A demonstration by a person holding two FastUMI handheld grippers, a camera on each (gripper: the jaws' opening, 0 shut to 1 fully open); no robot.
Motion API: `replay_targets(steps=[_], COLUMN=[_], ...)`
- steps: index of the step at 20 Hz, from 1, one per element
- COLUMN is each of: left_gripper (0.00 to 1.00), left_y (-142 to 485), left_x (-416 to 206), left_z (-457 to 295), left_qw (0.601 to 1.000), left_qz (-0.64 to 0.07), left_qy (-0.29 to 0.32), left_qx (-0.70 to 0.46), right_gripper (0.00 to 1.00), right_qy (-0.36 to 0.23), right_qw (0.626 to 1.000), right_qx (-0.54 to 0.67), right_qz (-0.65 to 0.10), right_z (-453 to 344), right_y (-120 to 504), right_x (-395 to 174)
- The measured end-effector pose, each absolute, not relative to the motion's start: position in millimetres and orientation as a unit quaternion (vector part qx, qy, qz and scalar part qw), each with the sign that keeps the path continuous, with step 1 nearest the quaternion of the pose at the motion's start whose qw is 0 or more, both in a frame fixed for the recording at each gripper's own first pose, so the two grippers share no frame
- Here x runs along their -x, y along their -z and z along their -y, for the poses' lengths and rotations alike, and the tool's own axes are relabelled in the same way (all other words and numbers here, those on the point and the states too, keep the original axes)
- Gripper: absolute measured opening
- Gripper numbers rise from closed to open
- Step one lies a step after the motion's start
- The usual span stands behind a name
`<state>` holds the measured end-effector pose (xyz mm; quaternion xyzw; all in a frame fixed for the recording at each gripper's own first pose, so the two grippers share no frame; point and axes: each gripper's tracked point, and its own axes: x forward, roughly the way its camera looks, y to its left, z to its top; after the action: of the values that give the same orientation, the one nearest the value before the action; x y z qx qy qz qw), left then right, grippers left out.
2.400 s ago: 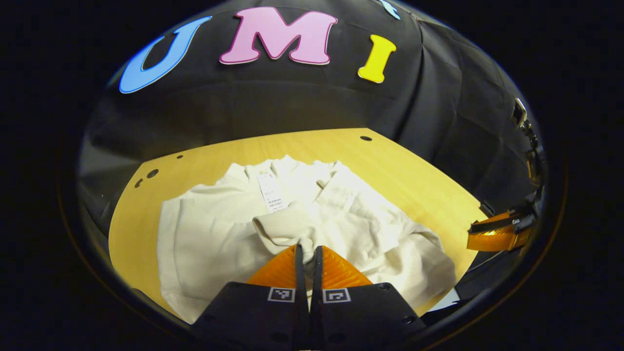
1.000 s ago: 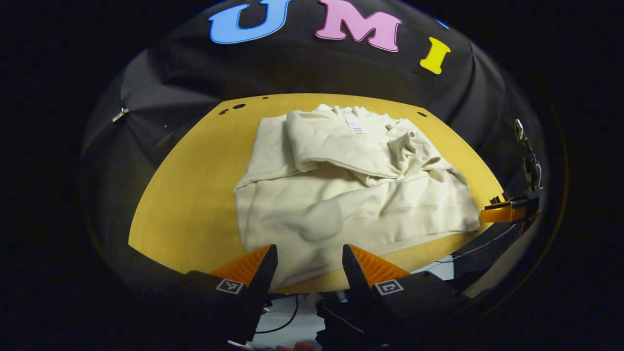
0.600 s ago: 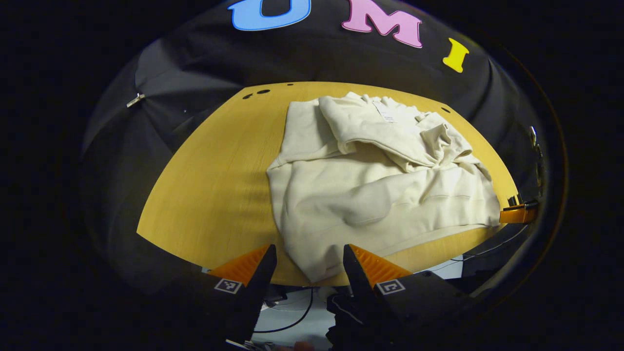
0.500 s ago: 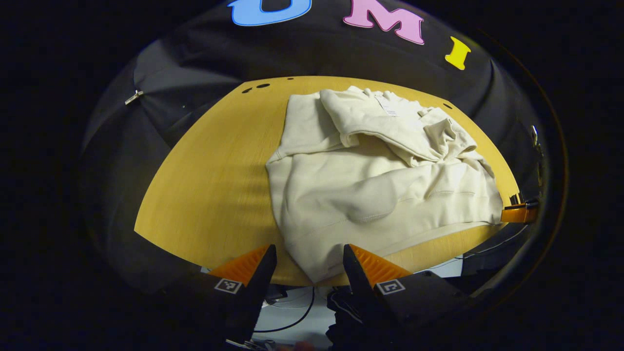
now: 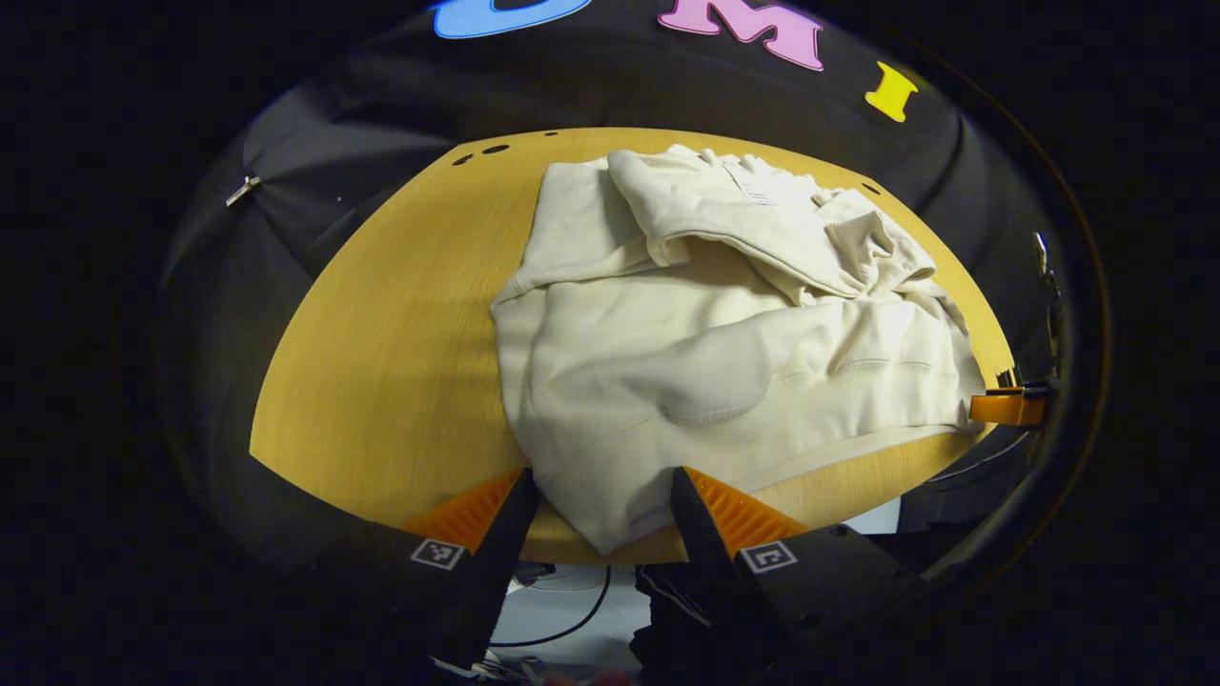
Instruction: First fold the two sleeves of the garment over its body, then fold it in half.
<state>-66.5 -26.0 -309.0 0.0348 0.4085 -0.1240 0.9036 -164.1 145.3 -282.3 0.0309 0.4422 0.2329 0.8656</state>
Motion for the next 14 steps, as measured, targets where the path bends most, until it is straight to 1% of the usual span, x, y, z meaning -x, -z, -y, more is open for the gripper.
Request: replay_targets(steps=[2, 3, 4, 5, 6, 7, 8, 9, 10, 11, 12, 14], left_gripper=[0.90, 0.87, 0.83, 0.72, 0.54, 0.35, 0.27, 0.18, 0.14, 0.08, 0.07, 0.06], left_y=[308.1, 307.9, 308.2, 305.6, 304.8, 303.5, 304.1, 303.3, 302.7, 300.4, 299.5, 297.7], left_x=[65.6, 65.9, 66.3, 63.5, 61.0, 58.0, 56.2, 55.5, 53.9, 53.7, 53.4, 54.8], left_z=[27.0, 29.3, 33.3, 36.6, 39.0, 41.3, 42.4, 42.7, 43.0, 42.6, 42.1, 37.0], left_qw=[0.902, 0.901, 0.900, 0.902, 0.906, 0.910, 0.912, 0.912, 0.911, 0.910, 0.909, 0.910], left_qz=[-0.412, -0.413, -0.410, -0.401, -0.387, -0.375, -0.371, -0.372, -0.377, -0.378, -0.382, -0.384], left_qy=[0.122, 0.127, 0.139, 0.153, 0.164, 0.172, 0.173, 0.171, 0.169, 0.170, 0.168, 0.159], left_qx=[-0.032, -0.033, -0.039, -0.044, -0.043, -0.036, -0.028, -0.016, -0.005, 0.003, 0.010, 0.012], right_gripper=[0.74, 0.60, 0.75, 0.75, 0.74, 0.67, 0.51, 0.32, 0.18, 0.11, 0.08, 0.07], right_qy=[-0.229, -0.228, -0.233, -0.235, -0.236, -0.238, -0.251, -0.251, -0.251, -0.252, -0.249, -0.237], right_qw=[0.866, 0.866, 0.867, 0.867, 0.868, 0.870, 0.870, 0.871, 0.873, 0.873, 0.868, 0.869], right_qx=[0.007, 0.037, 0.049, 0.051, 0.040, 0.035, 0.028, 0.023, 0.009, -0.008, -0.031, -0.076], right_qz=[-0.444, -0.443, -0.438, -0.436, -0.435, -0.431, -0.425, -0.422, -0.418, -0.418, -0.428, -0.427], right_z=[-150.7, -152.5, -156.3, -161.7, -166.3, -170.2, -176.6, -180.0, -181.3, -182.9, -182.9, -181.1], right_y=[284.7, 286.3, 285.3, 284.5, 282.9, 283.7, 281.0, 280.7, 279.7, 278.5, 278.3, 272.6], right_x=[161.8, 162.6, 162.2, 161.3, 161.1, 159.6, 161.1, 163.1, 164.1, 163.9, 165.6, 162.4])
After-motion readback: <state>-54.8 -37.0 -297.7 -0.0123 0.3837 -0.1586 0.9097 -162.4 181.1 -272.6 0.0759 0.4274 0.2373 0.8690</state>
